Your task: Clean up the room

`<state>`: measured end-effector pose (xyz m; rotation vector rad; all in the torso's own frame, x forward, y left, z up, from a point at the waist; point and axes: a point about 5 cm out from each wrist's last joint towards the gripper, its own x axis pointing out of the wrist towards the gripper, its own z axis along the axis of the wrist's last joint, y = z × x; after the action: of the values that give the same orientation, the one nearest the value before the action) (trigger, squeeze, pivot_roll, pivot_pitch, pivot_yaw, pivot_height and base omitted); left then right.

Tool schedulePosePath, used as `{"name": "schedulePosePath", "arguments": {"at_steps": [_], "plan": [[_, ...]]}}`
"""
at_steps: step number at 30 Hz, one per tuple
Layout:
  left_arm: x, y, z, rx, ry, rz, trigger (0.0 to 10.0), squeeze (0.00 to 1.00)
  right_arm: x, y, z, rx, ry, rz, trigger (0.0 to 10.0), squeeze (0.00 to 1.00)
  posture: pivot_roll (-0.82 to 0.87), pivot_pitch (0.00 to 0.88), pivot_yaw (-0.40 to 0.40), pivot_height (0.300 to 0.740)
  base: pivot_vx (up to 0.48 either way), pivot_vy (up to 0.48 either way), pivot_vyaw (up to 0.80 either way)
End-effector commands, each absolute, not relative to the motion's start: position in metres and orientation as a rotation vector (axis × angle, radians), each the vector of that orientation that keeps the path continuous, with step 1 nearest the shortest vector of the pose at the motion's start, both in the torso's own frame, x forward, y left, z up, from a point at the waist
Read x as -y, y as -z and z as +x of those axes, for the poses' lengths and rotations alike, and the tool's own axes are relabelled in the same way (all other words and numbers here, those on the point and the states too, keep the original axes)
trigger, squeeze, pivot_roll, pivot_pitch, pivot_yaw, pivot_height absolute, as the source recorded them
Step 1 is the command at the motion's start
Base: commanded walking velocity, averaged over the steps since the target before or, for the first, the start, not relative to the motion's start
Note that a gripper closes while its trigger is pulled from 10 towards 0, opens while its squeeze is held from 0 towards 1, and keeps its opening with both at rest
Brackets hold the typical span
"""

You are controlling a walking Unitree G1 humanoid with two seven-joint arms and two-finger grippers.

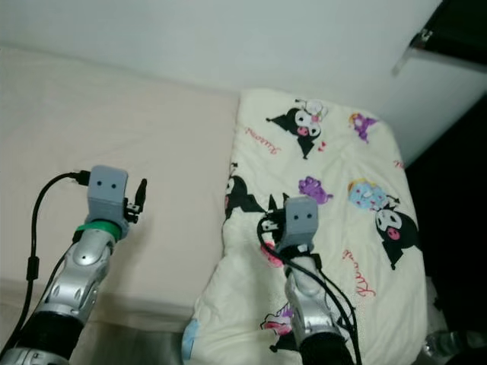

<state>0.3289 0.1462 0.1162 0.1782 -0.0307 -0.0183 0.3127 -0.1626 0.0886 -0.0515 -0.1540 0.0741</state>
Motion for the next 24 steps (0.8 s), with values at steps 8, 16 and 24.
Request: {"name": "schedulePosePath", "arguments": {"at_steps": [8,16,24], "plan": [[-0.146,-0.103,0.319,0.017,0.045,0.220,10.0,0.00,0.153,-0.065,0.303,0.064,-0.105,-0.009,10.0,0.00,-0.03,0.011,-0.051,0.740,0.000,0.000,0.00],[-0.149,-0.090,0.310,-0.010,0.046,0.250,10.0,0.00,0.152,-0.056,0.298,0.034,-0.097,0.000,10.0,0.00,-0.02,0.023,-0.052,0.740,-0.168,0.000,0.00],[-0.144,-0.092,0.313,-0.001,0.061,0.249,10.0,0.00,0.150,-0.061,0.301,0.058,-0.105,-0.012,10.0,0.00,-0.03,0.011,-0.045,0.740,-0.368,0.000,0.00]]}}
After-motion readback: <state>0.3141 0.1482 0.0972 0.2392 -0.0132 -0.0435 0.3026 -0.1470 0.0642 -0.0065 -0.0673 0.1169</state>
